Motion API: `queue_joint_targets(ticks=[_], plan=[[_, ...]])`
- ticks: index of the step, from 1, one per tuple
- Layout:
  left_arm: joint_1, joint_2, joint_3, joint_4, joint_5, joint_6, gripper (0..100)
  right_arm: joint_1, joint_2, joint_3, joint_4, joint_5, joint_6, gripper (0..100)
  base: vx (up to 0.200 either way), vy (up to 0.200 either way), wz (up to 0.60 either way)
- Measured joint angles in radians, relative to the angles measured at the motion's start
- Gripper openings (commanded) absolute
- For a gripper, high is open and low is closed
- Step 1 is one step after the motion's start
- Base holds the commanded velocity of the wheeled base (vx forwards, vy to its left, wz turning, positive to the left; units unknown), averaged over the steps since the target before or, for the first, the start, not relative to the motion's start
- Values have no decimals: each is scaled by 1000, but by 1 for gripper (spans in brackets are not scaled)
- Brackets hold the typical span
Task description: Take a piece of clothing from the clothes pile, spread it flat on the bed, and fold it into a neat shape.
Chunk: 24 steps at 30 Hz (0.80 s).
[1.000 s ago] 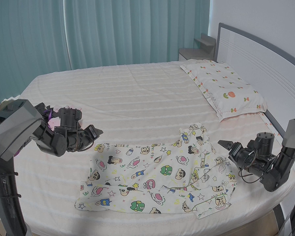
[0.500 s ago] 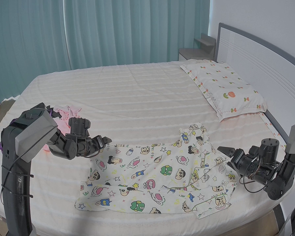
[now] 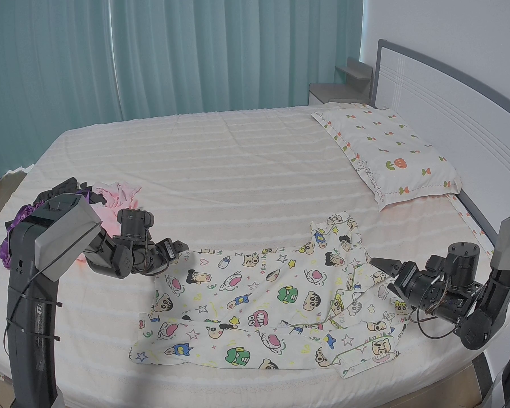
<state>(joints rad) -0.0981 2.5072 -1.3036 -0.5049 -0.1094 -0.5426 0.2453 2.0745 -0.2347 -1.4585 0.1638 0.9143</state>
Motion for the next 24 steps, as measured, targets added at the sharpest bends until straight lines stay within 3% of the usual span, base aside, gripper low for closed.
queue_joint_targets(ticks=[8, 9, 24], plan=[[-7, -2, 6, 0, 8, 1, 100, 2, 1, 5, 0, -4, 1, 100, 0, 0, 0], [-13, -2, 3, 0, 16, 1, 0, 2, 1, 6, 0, -4, 1, 100, 0, 0, 0], [-31, 33, -97, 10, 150, -8, 0, 10, 2, 22, -34, -8, 0, 100, 0, 0, 0]])
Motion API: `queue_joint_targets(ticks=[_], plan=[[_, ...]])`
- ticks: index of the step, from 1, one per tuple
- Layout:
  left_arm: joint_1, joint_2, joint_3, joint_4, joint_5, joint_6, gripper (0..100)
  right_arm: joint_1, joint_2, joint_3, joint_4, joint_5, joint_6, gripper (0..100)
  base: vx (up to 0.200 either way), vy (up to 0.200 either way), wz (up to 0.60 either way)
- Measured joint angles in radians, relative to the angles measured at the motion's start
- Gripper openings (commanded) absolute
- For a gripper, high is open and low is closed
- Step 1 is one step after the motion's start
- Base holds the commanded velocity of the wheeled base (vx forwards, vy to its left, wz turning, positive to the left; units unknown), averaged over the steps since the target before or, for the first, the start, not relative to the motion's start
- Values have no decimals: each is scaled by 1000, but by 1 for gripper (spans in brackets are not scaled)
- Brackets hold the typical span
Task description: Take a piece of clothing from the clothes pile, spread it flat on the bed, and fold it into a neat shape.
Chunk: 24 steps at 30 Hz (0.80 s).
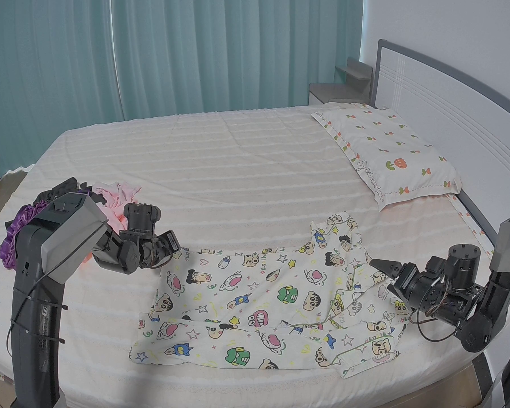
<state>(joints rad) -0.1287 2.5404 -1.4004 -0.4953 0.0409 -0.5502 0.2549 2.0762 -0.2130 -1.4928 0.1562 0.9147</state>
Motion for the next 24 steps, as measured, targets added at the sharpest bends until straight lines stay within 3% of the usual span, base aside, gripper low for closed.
queue_joint_targets(ticks=[14, 23, 24], plan=[[48, 22, -55, -9, 53, -2, 0, 0, 4, 3, -1, 0, 0, 100, 0, 0, 0], [56, 24, -39, 17, 29, -4, 0, -1, 11, 3, -3, 0, -1, 100, 0, 0, 0], [56, 23, -36, 22, 24, -4, 100, -1, 11, 3, -3, 0, -1, 100, 0, 0, 0]])
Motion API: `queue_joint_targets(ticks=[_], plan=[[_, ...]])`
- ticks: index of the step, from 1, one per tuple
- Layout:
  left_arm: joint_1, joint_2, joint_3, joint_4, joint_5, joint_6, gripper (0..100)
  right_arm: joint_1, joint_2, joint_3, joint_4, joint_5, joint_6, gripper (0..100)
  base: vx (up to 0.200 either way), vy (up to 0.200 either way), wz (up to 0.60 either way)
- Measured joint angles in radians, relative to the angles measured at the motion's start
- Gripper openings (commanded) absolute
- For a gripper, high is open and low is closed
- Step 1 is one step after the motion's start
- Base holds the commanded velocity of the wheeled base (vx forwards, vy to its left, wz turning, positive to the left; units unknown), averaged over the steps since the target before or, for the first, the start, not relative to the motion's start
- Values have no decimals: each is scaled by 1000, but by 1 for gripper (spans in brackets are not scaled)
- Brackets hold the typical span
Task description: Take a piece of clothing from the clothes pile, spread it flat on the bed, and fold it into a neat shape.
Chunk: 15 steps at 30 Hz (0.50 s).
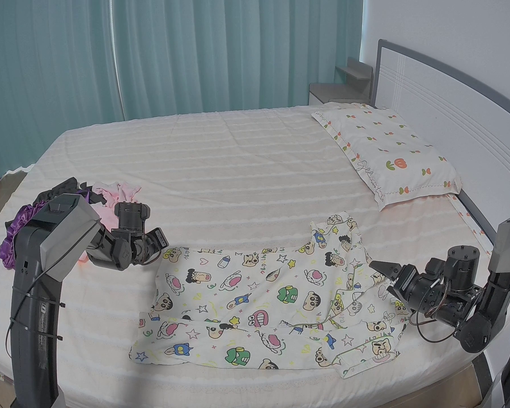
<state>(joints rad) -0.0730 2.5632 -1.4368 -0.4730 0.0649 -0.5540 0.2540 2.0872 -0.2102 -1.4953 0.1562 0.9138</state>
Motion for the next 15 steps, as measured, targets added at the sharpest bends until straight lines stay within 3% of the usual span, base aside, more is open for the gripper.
queue_joint_targets(ticks=[15], plan=[[-10, -23, 68, 8, -96, 23, 100, 1, 1, 2, 0, 0, 0, 100, 0, 0, 0]])
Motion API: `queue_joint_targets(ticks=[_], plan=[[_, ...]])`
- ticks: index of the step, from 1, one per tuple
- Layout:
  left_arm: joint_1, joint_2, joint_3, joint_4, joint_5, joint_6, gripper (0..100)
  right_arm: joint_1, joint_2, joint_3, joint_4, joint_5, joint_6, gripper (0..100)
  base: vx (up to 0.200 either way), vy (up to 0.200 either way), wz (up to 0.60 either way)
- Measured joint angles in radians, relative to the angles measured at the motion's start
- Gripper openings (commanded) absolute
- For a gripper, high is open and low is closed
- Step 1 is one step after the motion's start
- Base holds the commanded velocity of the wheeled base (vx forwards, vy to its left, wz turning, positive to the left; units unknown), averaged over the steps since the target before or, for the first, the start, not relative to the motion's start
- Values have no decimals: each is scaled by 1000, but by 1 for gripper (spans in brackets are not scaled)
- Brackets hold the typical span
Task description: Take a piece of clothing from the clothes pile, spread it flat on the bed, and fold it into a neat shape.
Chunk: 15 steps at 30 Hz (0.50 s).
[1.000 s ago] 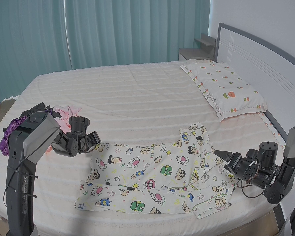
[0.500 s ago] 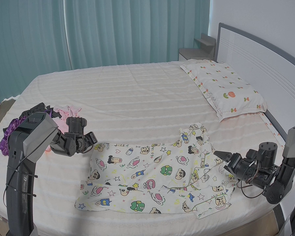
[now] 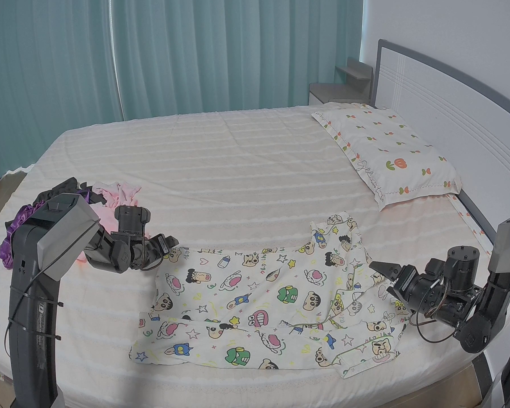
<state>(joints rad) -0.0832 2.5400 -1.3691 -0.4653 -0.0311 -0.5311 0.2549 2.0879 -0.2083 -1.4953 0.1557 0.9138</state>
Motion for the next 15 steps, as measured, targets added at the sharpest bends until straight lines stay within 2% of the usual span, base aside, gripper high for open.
queue_joint_targets(ticks=[2, 8, 9, 15], plan=[[-3, -1, 16, -6, -30, 0, 100, 0, 0, 0, 0, 0, 0, 100, 0, 0, 0], [-29, 1, 11, -9, -41, -1, 100, 4, 7, 0, 0, 0, 0, 100, 0, 0, 0], [-33, 6, 4, -9, -40, -1, 0, 7, 8, 0, 0, 0, 0, 100, 0, 0, 0], [-43, 33, -36, -6, -2, -4, 0, 13, 17, 0, 0, -1, -1, 100, 0, 0, 0]])
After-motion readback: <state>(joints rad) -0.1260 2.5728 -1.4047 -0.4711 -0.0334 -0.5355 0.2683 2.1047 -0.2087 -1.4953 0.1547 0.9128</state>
